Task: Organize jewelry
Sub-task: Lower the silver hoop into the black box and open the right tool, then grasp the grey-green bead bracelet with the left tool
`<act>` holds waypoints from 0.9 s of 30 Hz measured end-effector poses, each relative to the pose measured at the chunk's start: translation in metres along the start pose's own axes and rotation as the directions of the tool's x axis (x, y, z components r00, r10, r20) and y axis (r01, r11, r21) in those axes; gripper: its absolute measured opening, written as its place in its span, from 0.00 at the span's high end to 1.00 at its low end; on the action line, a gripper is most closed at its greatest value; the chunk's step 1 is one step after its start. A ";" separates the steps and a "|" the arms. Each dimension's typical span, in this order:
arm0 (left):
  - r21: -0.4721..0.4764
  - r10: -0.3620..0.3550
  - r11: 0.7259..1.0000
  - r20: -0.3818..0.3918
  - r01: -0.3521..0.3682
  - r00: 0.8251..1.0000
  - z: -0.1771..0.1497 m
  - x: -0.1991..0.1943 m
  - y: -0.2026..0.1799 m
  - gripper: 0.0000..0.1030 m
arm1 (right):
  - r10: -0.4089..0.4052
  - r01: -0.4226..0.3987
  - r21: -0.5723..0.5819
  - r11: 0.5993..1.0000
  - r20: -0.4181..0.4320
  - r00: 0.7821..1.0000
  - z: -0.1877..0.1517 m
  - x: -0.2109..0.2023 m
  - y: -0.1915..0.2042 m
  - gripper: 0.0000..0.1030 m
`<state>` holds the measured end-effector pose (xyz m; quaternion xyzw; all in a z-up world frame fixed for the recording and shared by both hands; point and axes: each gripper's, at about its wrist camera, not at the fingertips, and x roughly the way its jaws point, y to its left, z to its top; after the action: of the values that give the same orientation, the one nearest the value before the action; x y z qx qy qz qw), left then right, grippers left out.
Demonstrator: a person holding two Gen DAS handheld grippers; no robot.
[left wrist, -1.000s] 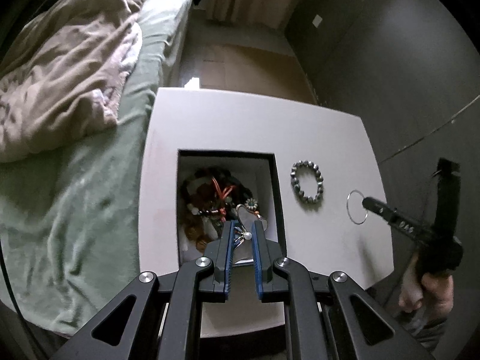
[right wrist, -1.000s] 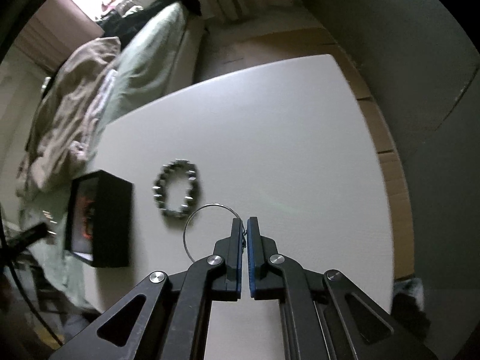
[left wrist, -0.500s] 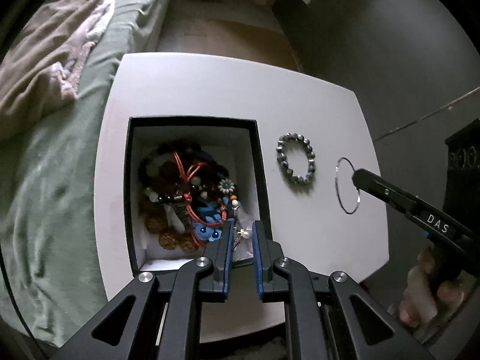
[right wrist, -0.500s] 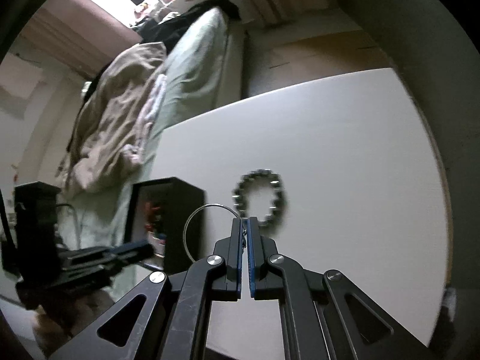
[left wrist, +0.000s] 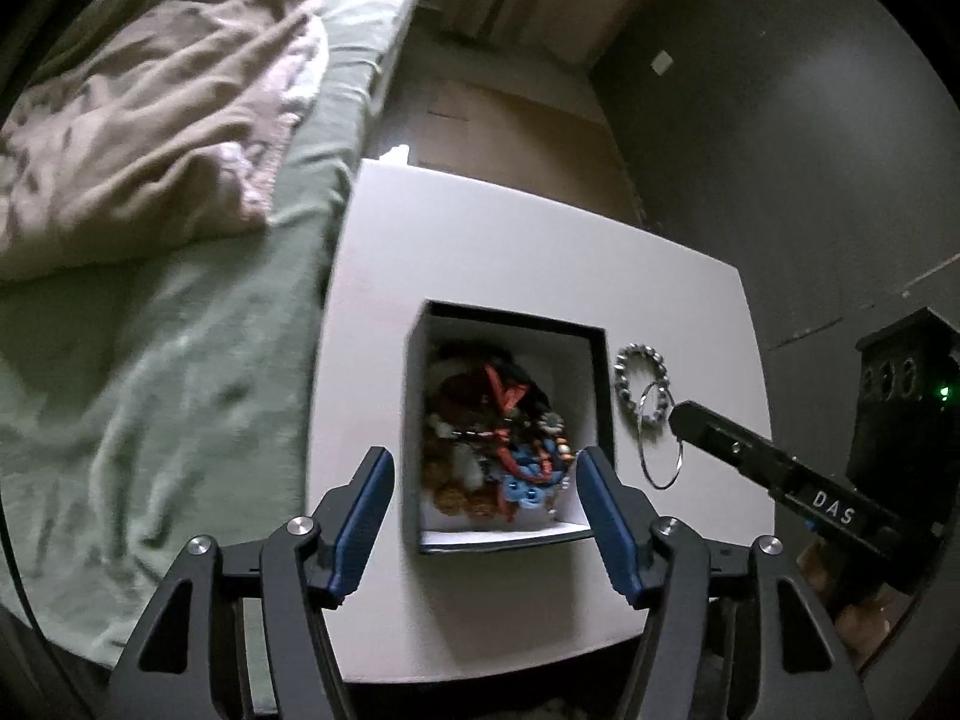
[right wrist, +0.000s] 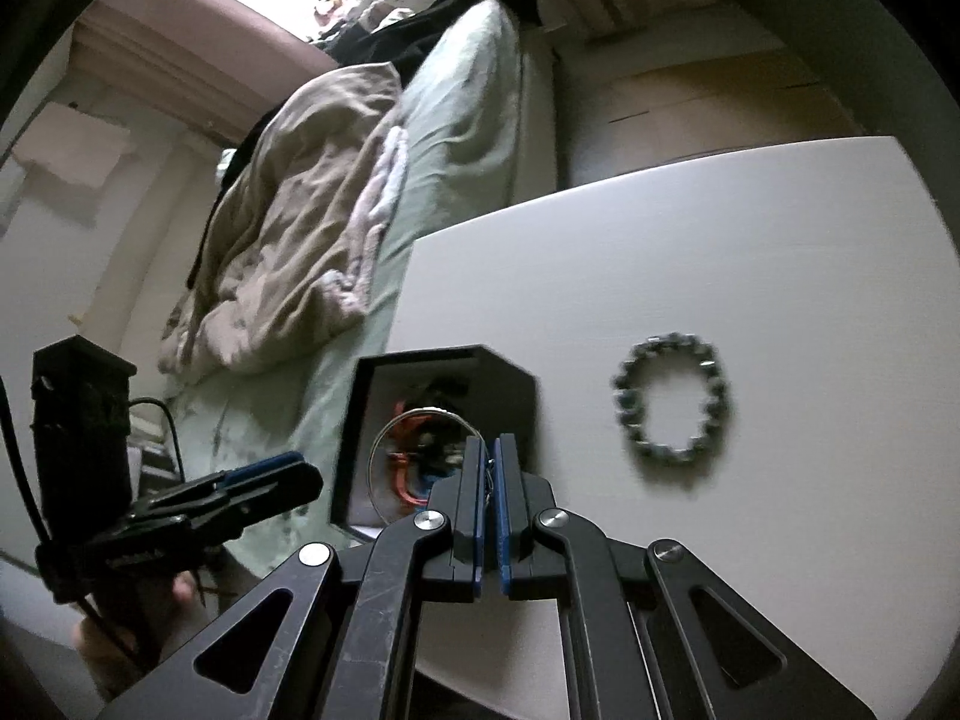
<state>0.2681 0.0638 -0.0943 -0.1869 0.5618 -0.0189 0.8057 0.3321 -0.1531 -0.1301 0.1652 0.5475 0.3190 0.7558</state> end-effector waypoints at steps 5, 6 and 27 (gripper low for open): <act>-0.017 0.017 1.000 0.023 -0.017 1.000 0.000 -0.013 0.013 0.38 | 0.044 -0.044 -0.005 0.999 -0.025 0.999 -0.001 0.018 0.015 0.95; -0.019 0.023 1.000 0.029 -0.022 0.999 0.000 -0.016 0.015 0.38 | 0.058 -0.059 -0.012 0.998 -0.031 0.998 -0.002 0.022 0.020 0.95; 0.050 -0.001 0.999 0.021 0.000 1.000 0.004 0.000 -0.030 0.38 | -0.014 0.012 0.074 0.997 0.026 1.000 0.001 -0.034 -0.027 0.39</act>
<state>0.2774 0.0366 -0.0834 -0.1671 0.5528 -0.0310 0.8158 0.3348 -0.1954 -0.1211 0.1937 0.5501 0.2912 0.7584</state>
